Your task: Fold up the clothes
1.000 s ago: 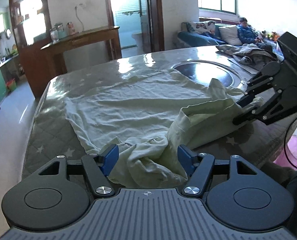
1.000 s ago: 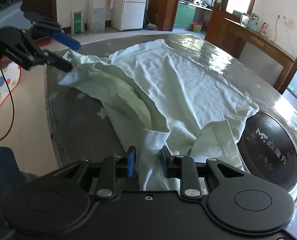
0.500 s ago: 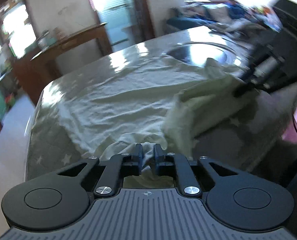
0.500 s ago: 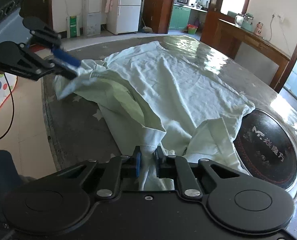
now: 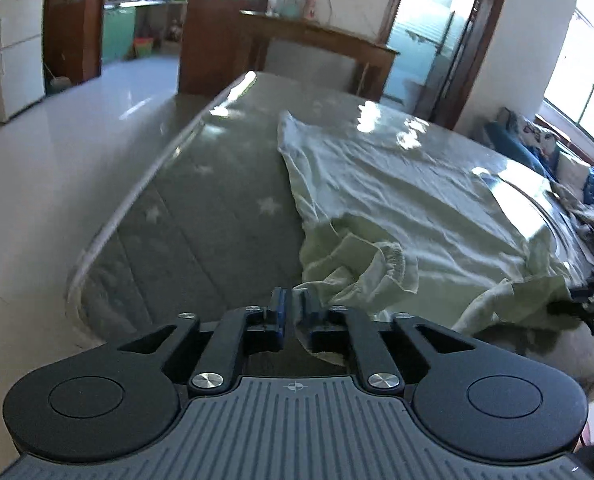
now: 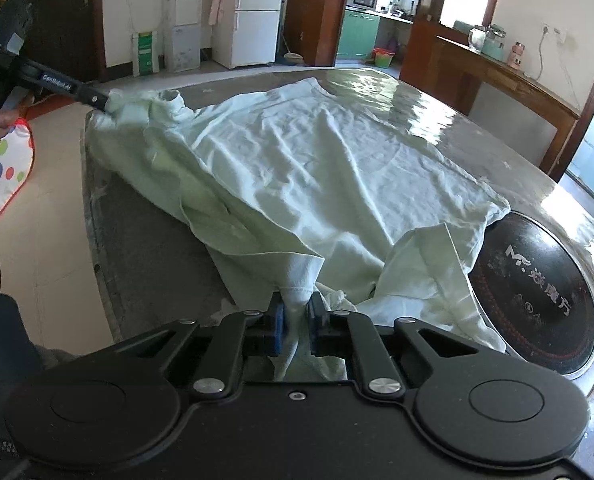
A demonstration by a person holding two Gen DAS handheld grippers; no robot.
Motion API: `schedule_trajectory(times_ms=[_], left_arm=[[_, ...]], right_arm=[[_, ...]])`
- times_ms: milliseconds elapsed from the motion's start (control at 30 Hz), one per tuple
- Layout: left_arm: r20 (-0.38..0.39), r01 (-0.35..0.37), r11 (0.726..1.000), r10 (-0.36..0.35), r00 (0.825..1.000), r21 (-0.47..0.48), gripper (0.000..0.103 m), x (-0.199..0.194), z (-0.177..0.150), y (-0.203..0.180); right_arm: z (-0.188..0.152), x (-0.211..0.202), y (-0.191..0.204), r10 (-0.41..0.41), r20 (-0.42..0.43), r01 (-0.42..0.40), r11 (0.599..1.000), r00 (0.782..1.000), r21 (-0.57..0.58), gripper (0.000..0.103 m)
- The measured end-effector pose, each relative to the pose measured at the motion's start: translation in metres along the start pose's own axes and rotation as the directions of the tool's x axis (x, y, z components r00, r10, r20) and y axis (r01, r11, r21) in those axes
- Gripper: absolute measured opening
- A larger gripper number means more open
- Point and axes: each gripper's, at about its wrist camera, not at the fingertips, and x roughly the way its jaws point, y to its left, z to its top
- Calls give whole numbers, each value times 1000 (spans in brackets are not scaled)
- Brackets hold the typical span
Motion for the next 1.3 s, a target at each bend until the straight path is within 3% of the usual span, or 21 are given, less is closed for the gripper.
schedule_trajectory(times_ms=[33,167,267,367,400,467,500,567,667,833,1000,1067,1133,1200,1300], left_arm=[[1,3,1000,-3,1000,2,36,-1,-1,-1],[-1,17,999,-17,1000,47,42,-9,-8,-12],[-19,13,997,-11,1000,75,56,-10,-19,-22],[-27,5,998,-3,1000,68,58,-14,-24,-26],[6,-23,996,23,1000,85,58,-19,-26,-30],[92,-58,979,41,995,196,58,-34,-30,-44],[127,-67,957,32,991,281,59,-44,-33,-54],[104,-40,946,7,995,323,59,-46,-35,-60],[15,-10,956,6,1000,293,59,-34,-36,-63],[-36,5,998,-2,999,70,59,-15,-38,-46],[-63,-5,1000,3,998,-31,59,-1,-38,-41],[-80,19,999,-22,997,-46,54,7,-37,-44],[-90,27,999,-30,995,-34,32,10,-35,-47],[-99,39,999,-42,994,-33,18,13,-32,-48],[-88,71,997,-75,993,-44,12,13,-23,-48]], right_arm=[[0,-1,1,0,-1,0,1000,1000,-5,13],[1,-2,3,0,-3,0,1000,1000,-18,13],[0,-4,6,0,-6,-1,1000,1000,-28,13],[0,-4,7,-4,-6,4,999,1000,-39,13],[-1,-5,7,-9,-6,9,999,1000,-41,13],[-2,-6,8,-11,-4,11,999,1000,-42,13],[-2,-7,8,-12,-4,11,999,1000,-42,13],[-3,-7,8,-13,-3,13,999,1000,-41,13],[-4,-6,5,-13,0,13,999,1000,-40,13],[-4,-8,8,-9,10,10,999,1000,-52,13],[-5,-8,6,-13,11,13,998,1000,-53,13],[-5,-8,7,-16,13,17,998,1000,-57,13],[-5,-7,8,-19,15,19,998,1000,-60,13],[-5,-5,9,-8,9,9,998,1000,-58,13],[-1,-7,8,-1,5,1,999,1000,-54,8]])
